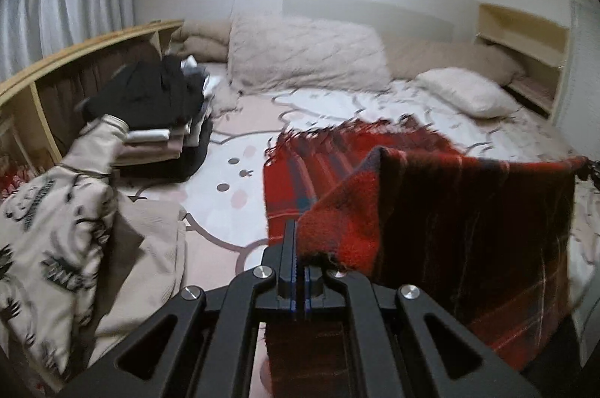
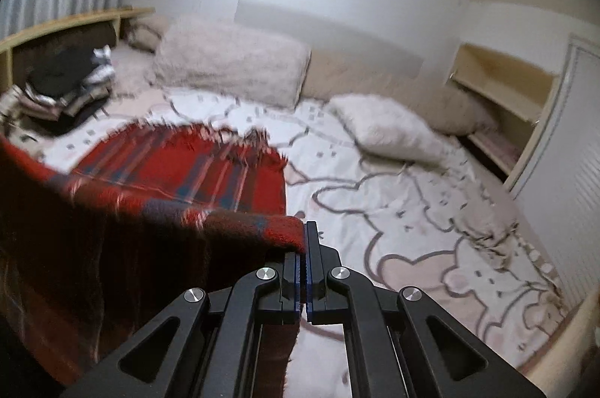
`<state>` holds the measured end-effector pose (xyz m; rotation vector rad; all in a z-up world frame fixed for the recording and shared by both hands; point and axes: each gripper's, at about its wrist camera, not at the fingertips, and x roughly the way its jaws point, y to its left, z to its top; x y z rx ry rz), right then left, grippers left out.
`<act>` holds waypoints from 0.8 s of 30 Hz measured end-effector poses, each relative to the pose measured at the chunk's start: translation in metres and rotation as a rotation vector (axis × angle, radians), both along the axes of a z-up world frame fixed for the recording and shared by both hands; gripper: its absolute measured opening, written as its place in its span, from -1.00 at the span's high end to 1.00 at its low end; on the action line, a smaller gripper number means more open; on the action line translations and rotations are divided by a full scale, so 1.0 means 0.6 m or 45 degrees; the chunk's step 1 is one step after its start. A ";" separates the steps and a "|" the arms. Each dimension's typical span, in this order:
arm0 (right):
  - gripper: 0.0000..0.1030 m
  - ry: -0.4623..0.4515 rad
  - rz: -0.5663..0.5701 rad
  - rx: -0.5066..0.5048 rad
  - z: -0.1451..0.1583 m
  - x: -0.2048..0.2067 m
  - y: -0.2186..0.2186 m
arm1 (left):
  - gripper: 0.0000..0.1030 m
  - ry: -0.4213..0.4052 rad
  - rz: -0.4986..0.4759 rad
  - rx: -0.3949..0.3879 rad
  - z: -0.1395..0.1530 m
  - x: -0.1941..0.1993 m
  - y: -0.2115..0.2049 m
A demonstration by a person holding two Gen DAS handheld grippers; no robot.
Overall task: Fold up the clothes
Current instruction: 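Lower the held blanket edge onto the bed with both tools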
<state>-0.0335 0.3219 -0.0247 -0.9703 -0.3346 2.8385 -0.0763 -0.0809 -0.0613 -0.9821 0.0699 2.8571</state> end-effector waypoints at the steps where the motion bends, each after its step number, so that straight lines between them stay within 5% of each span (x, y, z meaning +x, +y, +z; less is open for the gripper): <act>1: 0.99 -0.036 -0.003 -0.006 -0.018 -0.032 0.000 | 0.94 -0.018 0.006 -0.010 -0.013 -0.023 0.009; 7: 0.99 -0.181 -0.001 0.031 -0.096 -0.197 -0.007 | 0.94 -0.112 0.043 -0.037 -0.055 -0.167 0.029; 15: 0.99 -0.252 -0.015 0.035 -0.120 -0.402 0.000 | 0.94 -0.190 0.074 -0.063 -0.076 -0.368 0.057; 24: 0.99 -0.338 -0.041 0.184 -0.155 -0.613 -0.028 | 0.94 -0.283 0.165 -0.194 -0.113 -0.550 0.076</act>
